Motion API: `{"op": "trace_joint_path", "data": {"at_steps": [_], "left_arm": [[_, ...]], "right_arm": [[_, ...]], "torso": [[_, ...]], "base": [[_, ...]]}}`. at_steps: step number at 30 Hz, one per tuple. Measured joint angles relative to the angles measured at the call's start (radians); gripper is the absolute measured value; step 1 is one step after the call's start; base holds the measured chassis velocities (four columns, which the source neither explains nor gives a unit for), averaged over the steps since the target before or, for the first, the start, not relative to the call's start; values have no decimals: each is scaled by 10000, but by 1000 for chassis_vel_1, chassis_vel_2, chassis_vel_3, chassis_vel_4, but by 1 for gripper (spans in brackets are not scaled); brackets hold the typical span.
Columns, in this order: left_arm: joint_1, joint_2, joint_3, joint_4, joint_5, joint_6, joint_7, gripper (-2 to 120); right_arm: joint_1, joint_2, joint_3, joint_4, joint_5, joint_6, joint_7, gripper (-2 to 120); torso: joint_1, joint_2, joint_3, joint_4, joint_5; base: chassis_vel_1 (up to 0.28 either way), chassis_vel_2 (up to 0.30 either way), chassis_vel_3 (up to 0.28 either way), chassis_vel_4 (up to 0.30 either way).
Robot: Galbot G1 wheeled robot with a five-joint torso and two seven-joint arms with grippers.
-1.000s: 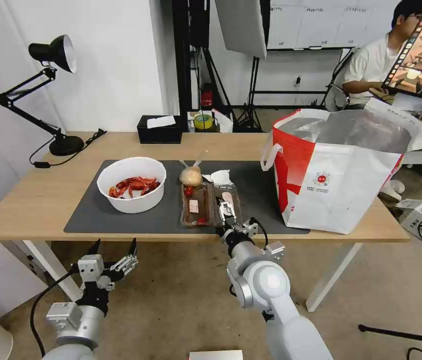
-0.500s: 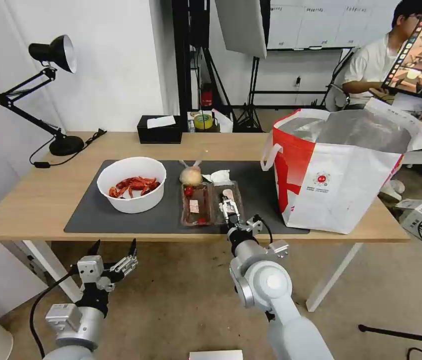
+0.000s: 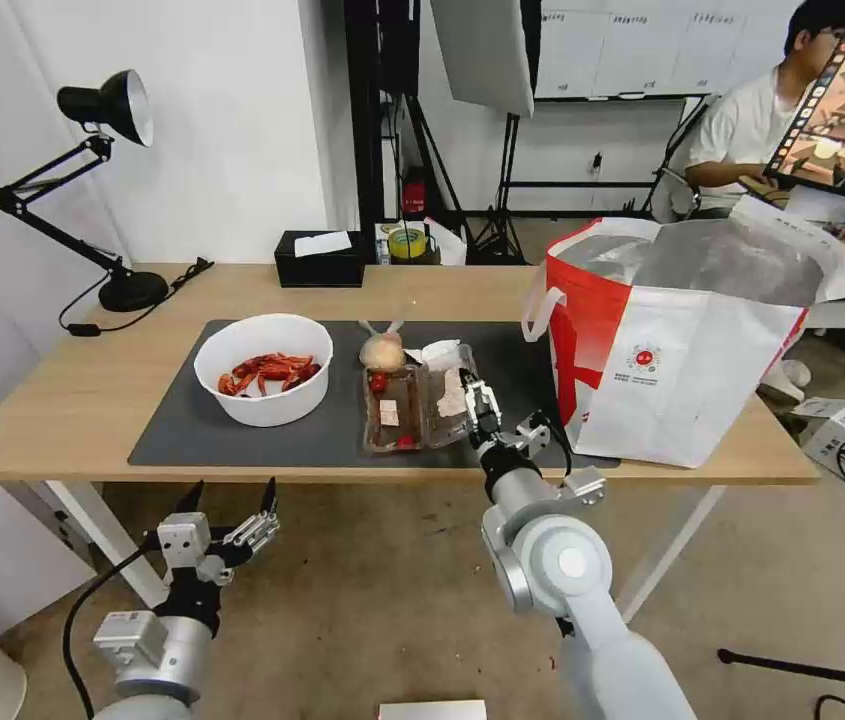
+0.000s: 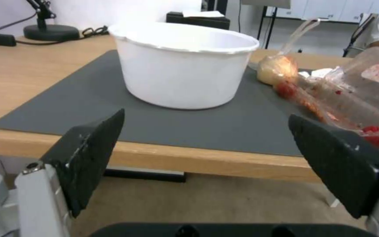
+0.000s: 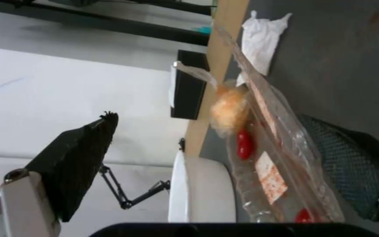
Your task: Pick up the trash from the table and place it into the takeout bag.
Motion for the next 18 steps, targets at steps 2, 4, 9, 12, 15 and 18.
{"op": "trace_joint_path", "data": {"at_steps": [2,4,9,12,15,18], "left_arm": [[23,44,-55,-54,-15,0,0,100],[49,69,-92,-106,-29,0,0,100],[59,46,-98,-114,-29,1,0,100],[63,7,-83,-116,-18,2,0,100],[88,-17,-75,-133,-6,4,0,100],[98,-15,-80,-144,-4,5,0,100]], "right_arm": [[70,-5,-26,39,0,-14,0,100],[171,-6,-61,77,8,-38,2,100],[326,-43,-153,163,36,-131,25,100],[449,-95,-254,163,54,-198,40,100],[653,-142,-430,52,123,-307,90,100],[706,-142,-490,18,194,-335,108,100]], "torso": [[0,0,0,0,0],[0,0,0,0,1],[0,0,0,0,0],[0,0,0,0,0],[0,0,0,0,0],[0,0,0,0,0]], "base": [[0,0,0,0],[0,0,0,0],[0,0,0,0],[0,0,0,0],[0,0,0,0],[0,0,0,0]]}}
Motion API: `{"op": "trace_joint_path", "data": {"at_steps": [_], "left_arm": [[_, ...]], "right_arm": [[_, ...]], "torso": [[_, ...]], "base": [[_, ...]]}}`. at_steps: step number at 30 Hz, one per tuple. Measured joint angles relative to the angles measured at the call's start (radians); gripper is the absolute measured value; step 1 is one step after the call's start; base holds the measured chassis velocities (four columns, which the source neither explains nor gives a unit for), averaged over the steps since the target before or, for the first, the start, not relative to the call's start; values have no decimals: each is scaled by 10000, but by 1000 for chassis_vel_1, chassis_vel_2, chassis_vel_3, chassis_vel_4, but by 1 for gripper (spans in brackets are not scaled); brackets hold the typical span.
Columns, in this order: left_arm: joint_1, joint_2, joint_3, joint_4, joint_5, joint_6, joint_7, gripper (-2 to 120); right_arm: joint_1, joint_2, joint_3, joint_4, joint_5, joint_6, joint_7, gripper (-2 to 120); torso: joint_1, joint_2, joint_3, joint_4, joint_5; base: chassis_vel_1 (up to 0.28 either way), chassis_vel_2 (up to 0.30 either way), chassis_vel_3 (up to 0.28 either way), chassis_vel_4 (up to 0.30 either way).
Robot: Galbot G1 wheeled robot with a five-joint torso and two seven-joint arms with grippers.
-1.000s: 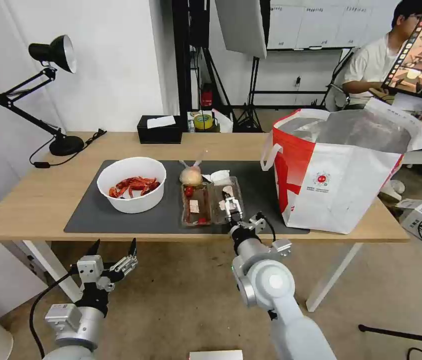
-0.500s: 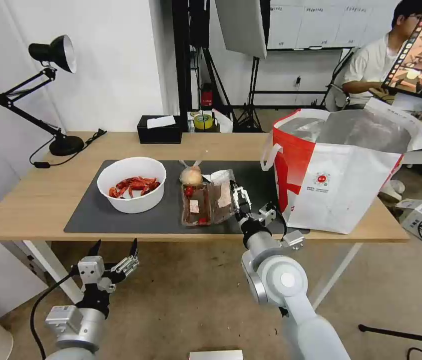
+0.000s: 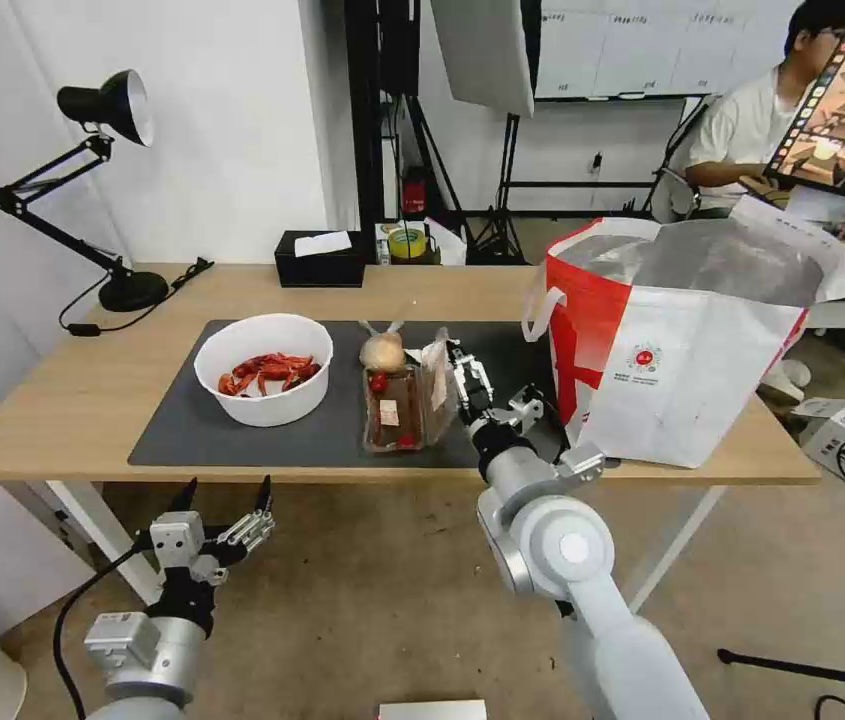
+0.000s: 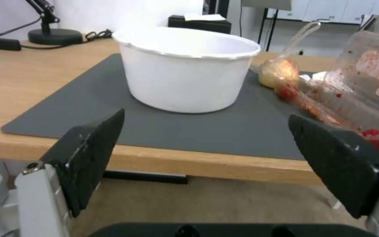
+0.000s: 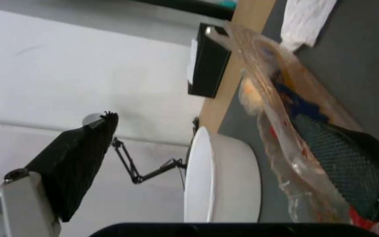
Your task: Pick up the trash from the table and place it into the takeout bag.
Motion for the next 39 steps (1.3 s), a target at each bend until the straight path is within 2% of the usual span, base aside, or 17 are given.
{"op": "trace_joint_path", "data": {"at_steps": [9,19,26,30,33,34,36,37,38,39], "left_arm": [[137,-41,-30,-153,11,4,-118,100],[344,-10,-172,-370,-99,-196,-127,100],[412,35,-216,-472,-224,-201,-109,100],[409,30,-199,-493,-286,-204,-49,100],[336,78,-166,-500,-345,-206,18,100],[336,78,-166,-500,-345,-206,18,100],[252,163,-140,-494,-412,-206,33,100],[186,274,-130,-482,-470,-206,58,100],[186,274,-130,-482,-470,-206,58,100],[177,334,-139,-477,-498,-205,76,100]], "right_arm": [[561,222,-729,-622,952,-973,561,100],[631,373,-932,-730,1053,-1130,658,100],[681,157,-880,-581,1041,-1134,643,100],[1115,-389,-716,-553,850,-1498,342,100],[2079,-1564,-853,-826,181,-2180,-316,100],[2079,-1564,-853,-826,181,-2180,-316,100],[2607,-2253,-993,-1021,-396,-2477,-841,100],[3195,-2883,-1184,-1309,-1296,-2651,-1598,100],[3195,-2883,-1184,-1309,-1296,-2651,-1598,100],[3674,-3325,-1371,-1562,-2116,-2753,-2245,100]], "torso": [[-1,0,0,1,-1],[-1,0,0,1,-1],[-1,0,0,1,0],[-1,0,0,1,0],[-1,0,0,1,3],[-1,0,0,1,3],[0,0,1,1,2],[0,0,0,-3,4],[0,0,0,-3,4],[0,0,1,-2,1]], "base": [[0,0,0,0],[0,0,0,0],[0,0,0,0],[0,0,0,0],[0,0,0,0],[0,0,0,0],[0,0,0,0],[0,0,0,0],[0,0,0,0],[0,0,0,0]]}}
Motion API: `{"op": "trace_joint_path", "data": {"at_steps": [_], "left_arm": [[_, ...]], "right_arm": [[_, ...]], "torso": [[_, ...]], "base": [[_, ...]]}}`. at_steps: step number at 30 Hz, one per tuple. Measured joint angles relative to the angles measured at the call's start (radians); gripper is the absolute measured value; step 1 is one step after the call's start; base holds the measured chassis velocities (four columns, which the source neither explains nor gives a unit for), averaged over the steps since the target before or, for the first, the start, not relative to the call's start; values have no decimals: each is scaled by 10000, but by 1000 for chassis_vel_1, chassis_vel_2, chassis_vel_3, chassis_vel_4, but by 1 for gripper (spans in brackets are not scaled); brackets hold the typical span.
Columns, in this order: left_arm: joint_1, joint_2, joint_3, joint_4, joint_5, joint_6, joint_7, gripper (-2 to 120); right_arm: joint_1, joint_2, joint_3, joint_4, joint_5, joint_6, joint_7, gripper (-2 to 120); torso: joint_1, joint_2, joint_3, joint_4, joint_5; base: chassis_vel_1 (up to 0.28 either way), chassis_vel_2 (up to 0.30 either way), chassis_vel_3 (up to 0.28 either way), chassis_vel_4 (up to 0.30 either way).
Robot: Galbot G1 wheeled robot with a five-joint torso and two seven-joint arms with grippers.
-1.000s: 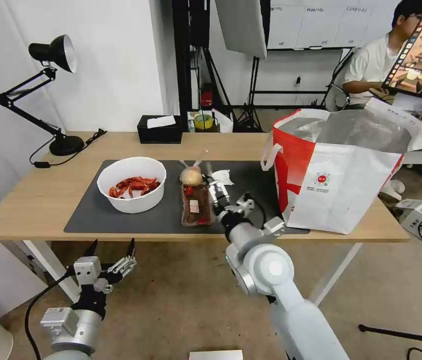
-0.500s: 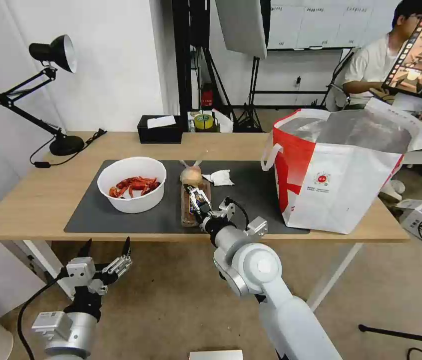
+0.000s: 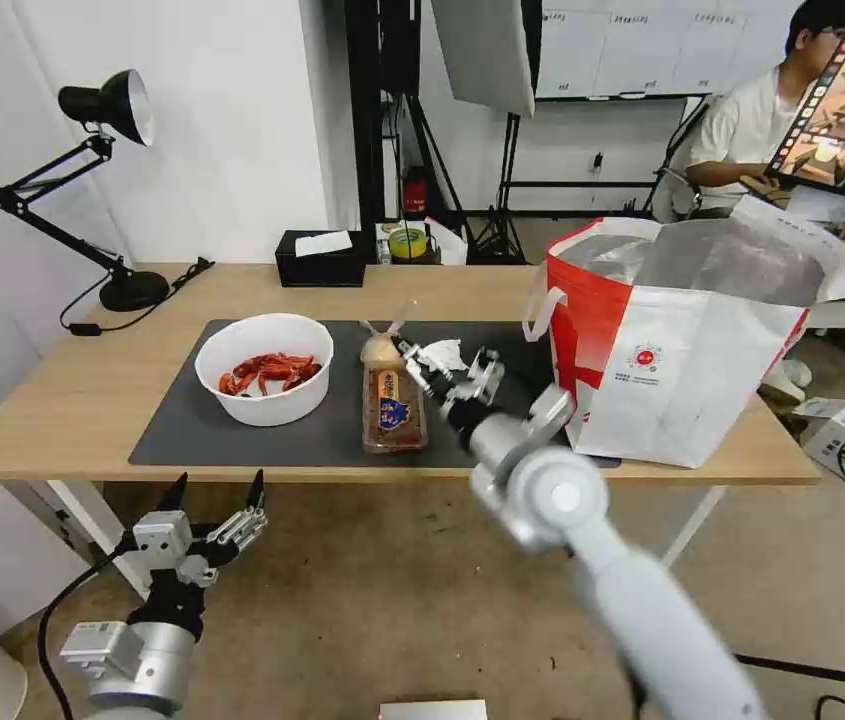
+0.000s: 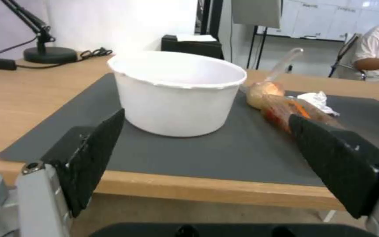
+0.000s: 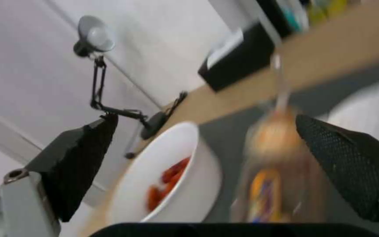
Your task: Pick up the trash from the table and place it into the takeout bag.
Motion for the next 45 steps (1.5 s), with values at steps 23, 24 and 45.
{"op": "trace_joint_path", "data": {"at_steps": [23,24,45], "left_arm": [[-171,437,-164,12,-256,13,127,100],[-190,456,-164,23,-273,14,136,100],[-303,550,-95,106,-311,4,205,100]], "right_arm": [[3823,-616,-2688,-3628,-3454,-991,-4932,72],[3852,-522,-2798,-3801,-3586,-985,-5109,68],[4622,639,-3936,-6566,-4837,-955,-6555,0]], "torso": [[0,0,0,3,-2],[0,1,0,4,-2],[-1,1,-1,2,-2]], "base": [[0,0,0,0],[0,0,0,0],[0,0,0,0]]}}
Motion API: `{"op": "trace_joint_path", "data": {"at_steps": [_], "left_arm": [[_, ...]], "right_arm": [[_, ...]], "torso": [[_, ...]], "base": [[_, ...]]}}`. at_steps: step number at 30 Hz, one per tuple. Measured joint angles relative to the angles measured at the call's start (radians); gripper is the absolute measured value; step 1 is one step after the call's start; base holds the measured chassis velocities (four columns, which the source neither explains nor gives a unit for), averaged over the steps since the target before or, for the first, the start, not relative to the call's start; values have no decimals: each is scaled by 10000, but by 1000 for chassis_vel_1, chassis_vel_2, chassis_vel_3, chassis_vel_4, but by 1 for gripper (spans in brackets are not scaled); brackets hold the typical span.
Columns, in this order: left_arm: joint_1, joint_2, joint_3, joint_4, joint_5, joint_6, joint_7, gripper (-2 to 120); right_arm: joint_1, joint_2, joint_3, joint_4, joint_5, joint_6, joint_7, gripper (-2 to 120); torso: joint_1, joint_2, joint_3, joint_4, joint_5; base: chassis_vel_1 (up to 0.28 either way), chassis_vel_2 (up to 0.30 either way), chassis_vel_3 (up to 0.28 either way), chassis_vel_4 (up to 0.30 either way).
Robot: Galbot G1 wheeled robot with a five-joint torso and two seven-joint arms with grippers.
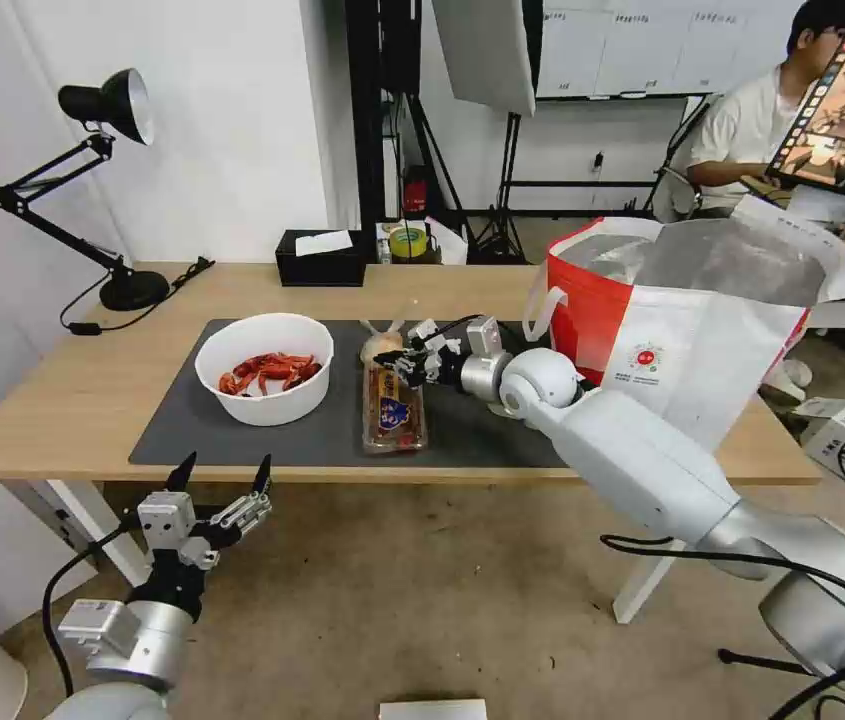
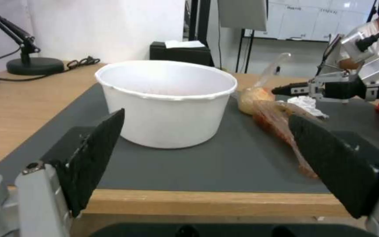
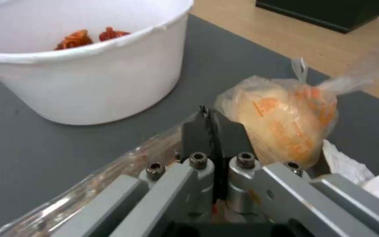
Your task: Pick up the trash from the table and place it into the takeout bag.
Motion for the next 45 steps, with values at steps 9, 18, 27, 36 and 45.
{"op": "trace_joint_path", "data": {"at_steps": [9,18,27,36,45], "left_arm": [[1,-69,42,-6,41,-13,10,100],[-19,-70,64,11,50,-31,18,100],[-35,-28,86,11,50,-39,18,100],[-60,49,123,26,49,-42,18,100],[-272,497,208,79,-370,-5,18,100]], "right_arm": [[64,164,-53,-340,58,-195,-46,0],[34,176,-134,-455,97,-351,-109,0],[14,156,-169,-468,148,-412,-106,0],[52,108,-225,-392,321,-436,-87,0],[111,-34,-222,-118,423,-458,-58,0]], "torso": [[0,-1,0,0,0],[0,0,-1,0,1],[0,0,-1,-1,1],[0,0,0,0,1],[0,-1,0,0,0]], "base": [[0,0,0,0],[0,0,0,0],[0,0,0,0],[0,0,0,0],[0,0,0,0]]}}
